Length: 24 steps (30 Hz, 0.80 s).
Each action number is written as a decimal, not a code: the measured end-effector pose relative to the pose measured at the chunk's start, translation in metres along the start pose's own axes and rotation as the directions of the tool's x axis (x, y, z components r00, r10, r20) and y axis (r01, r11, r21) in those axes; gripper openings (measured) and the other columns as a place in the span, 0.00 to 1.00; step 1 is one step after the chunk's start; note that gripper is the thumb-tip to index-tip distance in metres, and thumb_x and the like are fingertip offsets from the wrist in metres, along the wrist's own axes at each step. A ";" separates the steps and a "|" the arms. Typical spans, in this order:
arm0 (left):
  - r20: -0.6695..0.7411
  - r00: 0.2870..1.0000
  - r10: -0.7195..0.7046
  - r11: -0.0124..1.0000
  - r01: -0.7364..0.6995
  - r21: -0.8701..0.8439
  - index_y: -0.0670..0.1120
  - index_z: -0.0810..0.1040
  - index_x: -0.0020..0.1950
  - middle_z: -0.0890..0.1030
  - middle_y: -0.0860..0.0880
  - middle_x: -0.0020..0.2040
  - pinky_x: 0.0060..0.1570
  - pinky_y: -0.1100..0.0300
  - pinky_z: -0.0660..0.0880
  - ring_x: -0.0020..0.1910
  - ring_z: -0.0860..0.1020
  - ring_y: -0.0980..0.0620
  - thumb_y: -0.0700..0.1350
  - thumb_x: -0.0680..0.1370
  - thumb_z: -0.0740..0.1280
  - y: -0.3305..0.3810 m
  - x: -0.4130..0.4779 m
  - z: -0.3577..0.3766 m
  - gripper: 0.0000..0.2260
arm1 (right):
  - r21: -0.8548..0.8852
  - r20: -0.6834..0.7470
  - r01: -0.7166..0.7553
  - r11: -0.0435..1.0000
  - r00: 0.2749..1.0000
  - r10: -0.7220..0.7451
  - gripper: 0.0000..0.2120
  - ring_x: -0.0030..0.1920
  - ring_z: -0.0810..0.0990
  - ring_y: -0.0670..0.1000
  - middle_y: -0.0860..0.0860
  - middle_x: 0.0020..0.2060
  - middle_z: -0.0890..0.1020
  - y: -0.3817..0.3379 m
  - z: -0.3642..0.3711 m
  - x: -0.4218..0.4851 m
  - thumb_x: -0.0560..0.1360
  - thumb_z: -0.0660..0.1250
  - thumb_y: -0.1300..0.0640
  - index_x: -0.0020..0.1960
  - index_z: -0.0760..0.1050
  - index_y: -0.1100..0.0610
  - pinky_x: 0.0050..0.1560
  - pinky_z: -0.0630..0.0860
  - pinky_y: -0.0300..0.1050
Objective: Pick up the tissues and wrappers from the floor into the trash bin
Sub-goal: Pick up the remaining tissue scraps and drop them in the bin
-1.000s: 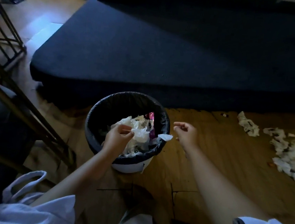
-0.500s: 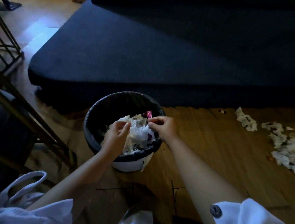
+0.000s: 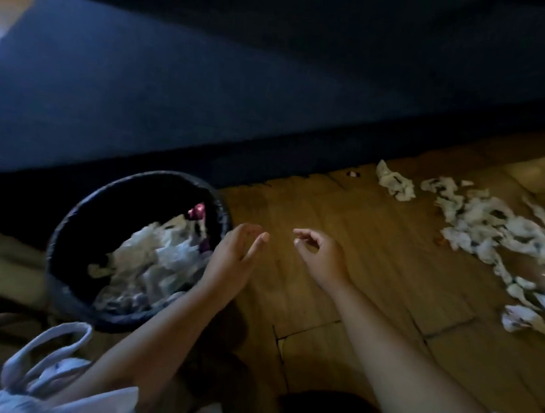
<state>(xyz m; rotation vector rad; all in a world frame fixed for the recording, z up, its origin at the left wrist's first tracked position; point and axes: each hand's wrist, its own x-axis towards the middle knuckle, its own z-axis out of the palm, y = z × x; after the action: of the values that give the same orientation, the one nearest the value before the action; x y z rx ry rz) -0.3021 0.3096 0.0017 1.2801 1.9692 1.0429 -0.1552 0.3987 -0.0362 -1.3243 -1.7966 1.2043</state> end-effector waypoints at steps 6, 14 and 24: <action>0.261 0.960 -0.107 0.984 0.065 0.164 0.50 0.69 0.67 0.71 0.49 0.67 0.61 0.59 0.72 0.64 0.72 0.53 0.58 0.78 0.59 0.046 0.054 0.043 0.21 | -0.113 -0.001 -0.254 0.961 0.967 0.255 0.12 0.57 0.77 0.49 0.53 0.56 0.80 0.030 -0.063 0.035 0.75 0.66 0.59 0.58 0.77 0.58 0.54 0.70 0.37; 0.468 0.878 -0.098 0.936 -0.078 0.343 0.50 0.66 0.70 0.67 0.48 0.71 0.62 0.57 0.72 0.67 0.71 0.50 0.57 0.78 0.59 0.113 0.111 0.089 0.22 | -0.062 -0.073 -0.367 0.928 0.929 0.363 0.13 0.58 0.78 0.55 0.58 0.57 0.79 0.041 -0.133 0.070 0.75 0.66 0.61 0.59 0.76 0.60 0.54 0.70 0.40; 0.522 0.837 -0.161 0.928 -0.051 0.368 0.46 0.69 0.68 0.71 0.43 0.67 0.62 0.53 0.72 0.64 0.72 0.45 0.58 0.79 0.57 0.157 0.055 0.222 0.22 | -0.121 -0.116 -0.393 0.912 0.918 0.380 0.15 0.61 0.76 0.55 0.56 0.61 0.77 0.110 -0.243 0.008 0.76 0.65 0.57 0.61 0.75 0.58 0.59 0.71 0.46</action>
<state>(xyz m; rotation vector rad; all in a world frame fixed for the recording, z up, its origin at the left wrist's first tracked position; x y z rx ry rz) -0.0726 0.4652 0.0121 1.4976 1.7695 0.2147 0.0944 0.4931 -0.0369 -1.8542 -1.6262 1.2072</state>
